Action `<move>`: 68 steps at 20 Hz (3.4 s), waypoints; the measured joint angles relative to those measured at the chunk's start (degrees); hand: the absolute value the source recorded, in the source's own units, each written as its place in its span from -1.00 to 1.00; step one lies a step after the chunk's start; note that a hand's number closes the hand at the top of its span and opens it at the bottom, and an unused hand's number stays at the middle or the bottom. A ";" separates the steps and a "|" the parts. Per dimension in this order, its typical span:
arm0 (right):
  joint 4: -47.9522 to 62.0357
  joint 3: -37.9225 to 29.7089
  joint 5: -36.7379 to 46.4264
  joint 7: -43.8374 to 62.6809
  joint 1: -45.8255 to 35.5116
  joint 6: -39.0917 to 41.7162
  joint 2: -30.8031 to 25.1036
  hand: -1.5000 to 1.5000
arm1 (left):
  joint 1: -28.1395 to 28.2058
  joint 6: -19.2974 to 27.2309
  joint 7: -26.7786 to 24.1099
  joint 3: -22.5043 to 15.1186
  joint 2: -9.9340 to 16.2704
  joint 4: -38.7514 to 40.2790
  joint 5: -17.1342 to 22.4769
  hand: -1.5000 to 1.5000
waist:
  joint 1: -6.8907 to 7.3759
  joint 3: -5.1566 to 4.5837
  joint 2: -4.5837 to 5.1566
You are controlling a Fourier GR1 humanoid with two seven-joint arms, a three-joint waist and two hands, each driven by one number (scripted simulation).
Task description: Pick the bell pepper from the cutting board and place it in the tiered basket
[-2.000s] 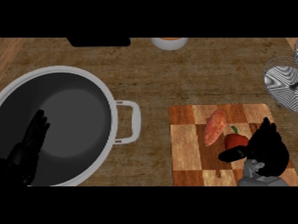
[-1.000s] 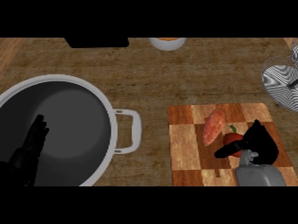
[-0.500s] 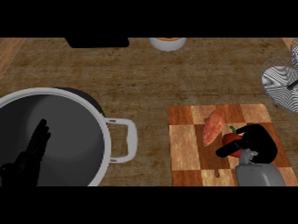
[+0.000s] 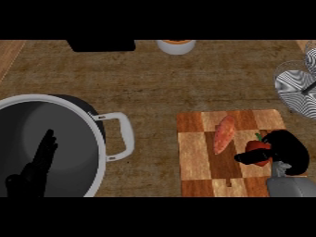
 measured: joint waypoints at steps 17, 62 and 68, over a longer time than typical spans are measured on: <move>-3.93 -32.20 -31.41 -37.28 6.52 6.49 -27.87 1.00 | 2.40 -1.23 -0.56 2.27 -1.57 -0.97 -0.32 0.00 | -2.23 -0.04 0.20; 31.61 -20.43 -26.62 -38.10 -29.95 -3.26 -43.41 1.00 | -4.95 -5.49 -1.69 2.96 -7.19 3.79 -5.88 0.00 | 3.14 0.12 1.21; 41.10 -23.11 -28.72 -41.01 -34.68 -6.49 -40.32 -1.00 | -4.58 -5.81 -2.49 3.48 -7.77 3.94 -6.25 0.00 | 2.80 0.13 1.07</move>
